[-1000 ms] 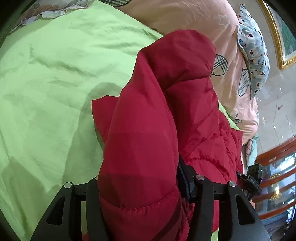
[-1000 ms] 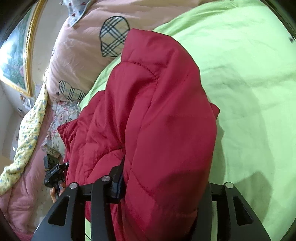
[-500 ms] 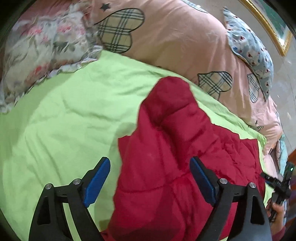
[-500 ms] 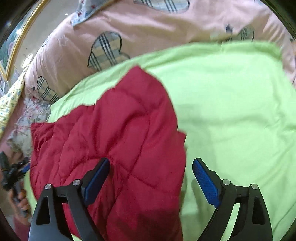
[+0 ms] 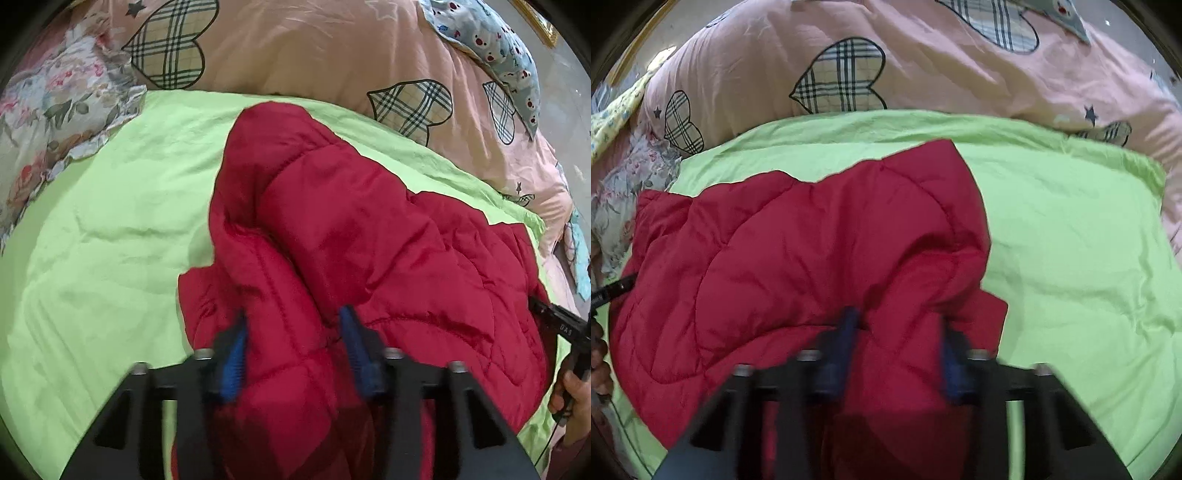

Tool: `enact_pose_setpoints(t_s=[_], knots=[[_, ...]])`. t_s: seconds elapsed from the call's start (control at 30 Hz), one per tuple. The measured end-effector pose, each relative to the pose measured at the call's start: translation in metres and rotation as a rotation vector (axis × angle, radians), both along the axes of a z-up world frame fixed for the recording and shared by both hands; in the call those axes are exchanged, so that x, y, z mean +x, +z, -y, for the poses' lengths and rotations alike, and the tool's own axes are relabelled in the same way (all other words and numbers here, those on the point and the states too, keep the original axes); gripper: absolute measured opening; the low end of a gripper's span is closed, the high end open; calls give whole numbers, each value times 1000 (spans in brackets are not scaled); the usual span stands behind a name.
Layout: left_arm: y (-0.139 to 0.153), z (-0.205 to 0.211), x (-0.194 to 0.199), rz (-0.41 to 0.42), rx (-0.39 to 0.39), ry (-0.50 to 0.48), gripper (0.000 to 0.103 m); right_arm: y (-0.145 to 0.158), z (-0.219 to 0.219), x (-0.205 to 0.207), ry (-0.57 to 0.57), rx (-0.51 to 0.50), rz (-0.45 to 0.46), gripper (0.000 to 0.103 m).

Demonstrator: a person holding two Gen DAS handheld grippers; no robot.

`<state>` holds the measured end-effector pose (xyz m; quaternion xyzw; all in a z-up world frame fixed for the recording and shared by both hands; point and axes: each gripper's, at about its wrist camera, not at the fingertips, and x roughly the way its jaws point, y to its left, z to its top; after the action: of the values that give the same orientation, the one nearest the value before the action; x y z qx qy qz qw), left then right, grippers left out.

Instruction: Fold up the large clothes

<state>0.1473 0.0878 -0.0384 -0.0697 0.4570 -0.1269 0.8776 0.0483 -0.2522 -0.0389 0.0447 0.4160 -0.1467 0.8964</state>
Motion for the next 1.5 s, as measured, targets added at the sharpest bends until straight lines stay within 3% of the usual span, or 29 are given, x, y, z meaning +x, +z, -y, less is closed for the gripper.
enact_pose_setpoints(t_s=[0.13,0.23,0.4,0.53,0.63,0.8,1.13,1.4,1.5], knots=[[6,-6,15,-1,-41,0,24,11,0,0,-7,3,51,15],[5,-11,30,-9,-93,9,23,18,9,-1,-30,50,93,14],[-25,-9,47,-73,-95,-2,24,3,17,15,-48,100,55,14],[-38,-18,57,-113,-168,11,28,-12,43,16,-53,299,85,14],[-45,-19,66,-134,-185,6,29,-20,53,20,-71,376,99,15],[-42,-11,65,-98,-100,12,36,-25,42,34,-86,275,71,17],[-12,-6,37,16,-44,23,77,-29,43,37,-127,240,75,19],[25,-10,-16,120,-4,32,77,-30,43,37,-141,232,83,21],[33,-3,-38,135,-39,-19,77,-30,44,35,-147,234,88,21]])
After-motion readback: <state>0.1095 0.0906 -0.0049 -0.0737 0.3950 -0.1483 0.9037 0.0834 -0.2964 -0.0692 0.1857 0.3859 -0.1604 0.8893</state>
